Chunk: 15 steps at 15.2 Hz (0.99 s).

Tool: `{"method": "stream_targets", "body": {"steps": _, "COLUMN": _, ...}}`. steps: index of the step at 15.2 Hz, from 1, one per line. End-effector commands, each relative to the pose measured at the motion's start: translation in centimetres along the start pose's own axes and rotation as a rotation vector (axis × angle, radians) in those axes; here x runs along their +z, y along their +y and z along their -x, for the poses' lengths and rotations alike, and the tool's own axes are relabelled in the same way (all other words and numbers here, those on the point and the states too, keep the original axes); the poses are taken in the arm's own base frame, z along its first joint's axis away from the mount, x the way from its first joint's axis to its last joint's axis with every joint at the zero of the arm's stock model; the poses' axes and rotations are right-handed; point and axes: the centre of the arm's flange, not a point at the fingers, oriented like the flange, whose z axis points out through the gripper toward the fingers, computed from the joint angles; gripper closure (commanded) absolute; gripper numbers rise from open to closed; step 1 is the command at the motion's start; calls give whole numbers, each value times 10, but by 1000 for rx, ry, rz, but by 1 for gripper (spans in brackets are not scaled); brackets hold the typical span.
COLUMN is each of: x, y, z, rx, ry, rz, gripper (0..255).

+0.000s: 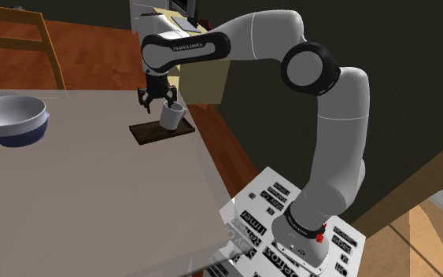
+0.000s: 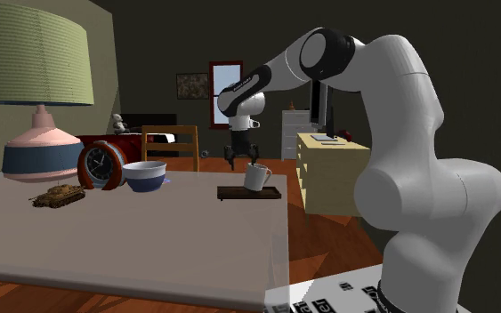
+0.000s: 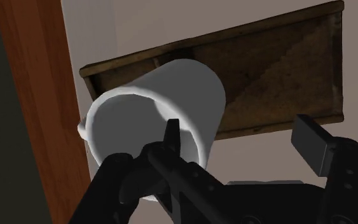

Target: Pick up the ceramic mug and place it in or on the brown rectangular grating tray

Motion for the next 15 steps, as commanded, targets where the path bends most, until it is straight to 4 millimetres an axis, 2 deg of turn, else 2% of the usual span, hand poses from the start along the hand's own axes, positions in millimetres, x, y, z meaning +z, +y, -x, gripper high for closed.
{"method": "stream_targets", "body": {"steps": 1, "x": 0, "y": 0, "z": 0, "rx": 0, "ry": 0, "rz": 0, "gripper": 0}}
{"method": "stream_targets", "body": {"steps": 3, "x": 0, "y": 0, "z": 0, "rx": 0, "ry": 0, "rz": 0, "gripper": 0}}
{"method": "stream_targets", "body": {"steps": 7, "x": -50, "y": 0, "z": 0, "rx": 0, "ry": 0, "rz": 0, "gripper": 0}}
{"method": "stream_targets", "body": {"steps": 15, "x": -50, "y": 0, "z": 0, "rx": 0, "ry": 0, "rz": 0, "gripper": 0}}
